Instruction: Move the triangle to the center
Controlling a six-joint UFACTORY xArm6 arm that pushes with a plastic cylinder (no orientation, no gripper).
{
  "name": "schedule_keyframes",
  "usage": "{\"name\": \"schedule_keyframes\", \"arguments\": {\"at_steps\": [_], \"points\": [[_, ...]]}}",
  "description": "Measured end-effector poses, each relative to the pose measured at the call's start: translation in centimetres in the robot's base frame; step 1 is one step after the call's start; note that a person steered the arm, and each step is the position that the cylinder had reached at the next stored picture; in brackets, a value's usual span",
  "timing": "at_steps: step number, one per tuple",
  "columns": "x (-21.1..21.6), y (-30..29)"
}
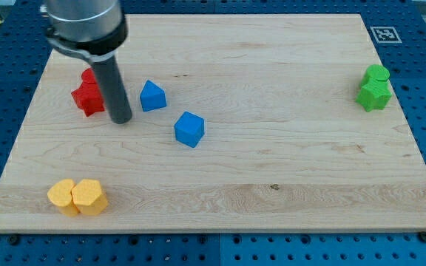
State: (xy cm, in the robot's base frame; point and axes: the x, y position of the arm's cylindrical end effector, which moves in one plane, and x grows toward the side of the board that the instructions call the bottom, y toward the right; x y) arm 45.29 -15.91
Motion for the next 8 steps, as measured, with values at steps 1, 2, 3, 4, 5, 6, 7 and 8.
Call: {"name": "schedule_keyframes", "arguments": {"at_steps": [1,2,3,4,5,6,7,8], "points": [[-2.1,-0.3],[-5.7,2.3],[-8.5,9.8],[-9.2,11.1],[-9.2,8.0],[-9.2,4.9],[-7.9,2.6],[-4.9,2.0]]}}
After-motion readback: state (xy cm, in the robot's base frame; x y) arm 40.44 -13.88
